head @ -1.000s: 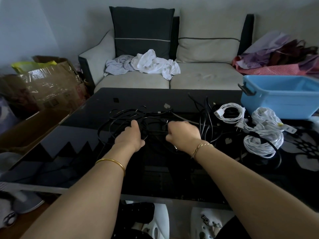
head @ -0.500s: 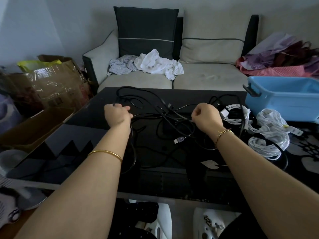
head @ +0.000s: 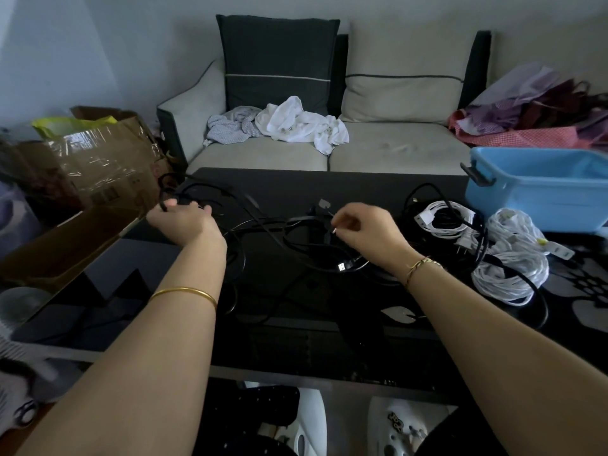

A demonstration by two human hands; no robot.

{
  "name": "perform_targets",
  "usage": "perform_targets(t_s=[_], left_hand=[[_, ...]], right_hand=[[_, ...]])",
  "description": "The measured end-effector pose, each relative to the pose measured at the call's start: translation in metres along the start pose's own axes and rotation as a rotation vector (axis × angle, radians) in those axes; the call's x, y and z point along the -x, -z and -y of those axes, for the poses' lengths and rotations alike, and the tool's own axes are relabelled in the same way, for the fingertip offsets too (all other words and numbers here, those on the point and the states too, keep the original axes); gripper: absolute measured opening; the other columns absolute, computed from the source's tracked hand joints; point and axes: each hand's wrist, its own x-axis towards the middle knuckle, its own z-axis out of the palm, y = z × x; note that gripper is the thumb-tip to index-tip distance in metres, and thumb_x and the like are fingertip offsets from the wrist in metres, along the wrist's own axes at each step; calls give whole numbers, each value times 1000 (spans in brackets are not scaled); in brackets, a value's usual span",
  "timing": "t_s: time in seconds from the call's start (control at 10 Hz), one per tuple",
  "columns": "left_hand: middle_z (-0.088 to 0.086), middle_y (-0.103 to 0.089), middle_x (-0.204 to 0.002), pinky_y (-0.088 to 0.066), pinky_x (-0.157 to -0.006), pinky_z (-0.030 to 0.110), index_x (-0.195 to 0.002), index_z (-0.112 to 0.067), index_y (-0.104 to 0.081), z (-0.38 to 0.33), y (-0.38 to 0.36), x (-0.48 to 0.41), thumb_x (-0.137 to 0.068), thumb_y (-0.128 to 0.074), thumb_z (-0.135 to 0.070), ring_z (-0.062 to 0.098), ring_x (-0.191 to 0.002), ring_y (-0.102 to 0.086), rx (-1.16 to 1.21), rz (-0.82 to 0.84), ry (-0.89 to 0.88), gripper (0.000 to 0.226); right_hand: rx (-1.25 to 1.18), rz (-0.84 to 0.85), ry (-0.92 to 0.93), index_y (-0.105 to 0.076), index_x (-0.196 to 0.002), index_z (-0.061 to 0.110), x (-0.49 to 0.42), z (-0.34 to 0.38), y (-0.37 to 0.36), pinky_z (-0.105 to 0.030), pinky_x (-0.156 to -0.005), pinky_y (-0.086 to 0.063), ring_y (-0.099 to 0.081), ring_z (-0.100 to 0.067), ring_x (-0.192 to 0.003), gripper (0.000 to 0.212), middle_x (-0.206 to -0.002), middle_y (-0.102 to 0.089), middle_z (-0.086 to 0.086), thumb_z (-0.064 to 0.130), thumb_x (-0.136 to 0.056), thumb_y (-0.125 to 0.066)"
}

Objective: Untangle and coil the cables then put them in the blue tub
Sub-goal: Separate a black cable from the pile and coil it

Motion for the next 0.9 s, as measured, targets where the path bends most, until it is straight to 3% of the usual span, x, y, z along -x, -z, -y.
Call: perform_targets(t_s=[0.1, 0.2, 0.3, 0.4, 0.5, 0.6, 0.7, 0.8, 0.9], left_hand=[[9, -53, -119, -43, -80, 33, -110, -13, -50, 1, 4, -4, -103, -16, -29, 20, -89, -49, 9, -38, -12, 38], [12, -43, -142, -46, -83, 34, -135, -8, -41, -1, 9, -18, -104, -13, -32, 23, -100, -53, 106, -106, 98, 49], [8, -39, -146, -53, -76, 22, -150, -11, -20, 1, 14, -35, -104, -18, -24, 11, -113, -54, -474, -179, 91, 48], [-2, -37, -146, -46, -90, 21, -150, -13, -24, -9, 16, -23, -102, -32, -23, 13, -119, -53, -826, -105, -55, 50], [8, -28, -154, -22, -115, 39, -147, -10, -30, -14, 21, -9, -97, -45, -15, 26, -142, -26, -1059, -258, -337, 52], [10, -48, -138, -36, -103, 41, -133, -11, -50, -11, 14, 0, -85, -54, -1, 28, -129, -43, -1126, -37, -805, 50], [9, -64, -102, -45, -83, 28, -110, -6, -65, 13, 6, 23, -81, -66, -5, 22, -94, -60, -1310, 789, -607, 29], [0, -49, -99, -46, -88, 29, -99, -21, -62, 43, 20, 53, -74, -78, -41, 17, -97, -50, -1989, 1347, -282, 35], [0, -49, -97, -48, -76, 29, -91, -18, -57, 61, 36, 44, -78, -75, -37, 18, -90, -55, -2312, 1387, -199, 29]], right_hand=[[58, -286, -54, -63, -102, 21, -3, 5, 6, -28, -69, -41, -53, -13, -86, 28, -91, -56, 10, 6, -78, -58], [306, -4, -208, -61, -113, 22, 0, -9, 7, -31, -76, -47, -56, -22, -100, 36, -106, -59, 0, 28, -79, -69], [99, 359, -287, -65, -105, 15, 9, -18, 0, -26, -67, -53, -60, -12, -73, 30, -87, -66, 1, 36, -85, -67], [70, 384, -273, -59, -112, 9, 8, -20, -5, -20, -55, -47, -56, -11, -56, 30, -79, -62, -1, 24, -87, -67], [128, 389, -307, -55, -114, 4, 7, -22, -13, -24, -56, -46, -56, -16, -65, 32, -80, -59, -4, 18, -87, -67], [130, 387, -276, -62, -116, 7, 5, -25, -16, -27, -75, -48, -56, -16, -83, 35, -91, -61, -1, 15, -83, -71], [22, 370, -264, -65, -118, 13, 3, -22, -16, -14, -65, -40, -52, -6, -72, 38, -76, -52, 9, 6, -81, -70], [68, 409, -182, -62, -124, 27, 3, -21, -23, -19, -78, -48, -60, -13, -87, 44, -100, -60, -4, 11, -83, -67], [232, 438, -127, -54, -130, 37, 7, -16, -28, -36, -97, -44, -47, -24, -115, 46, -126, -46, -6, 36, -85, -65]])
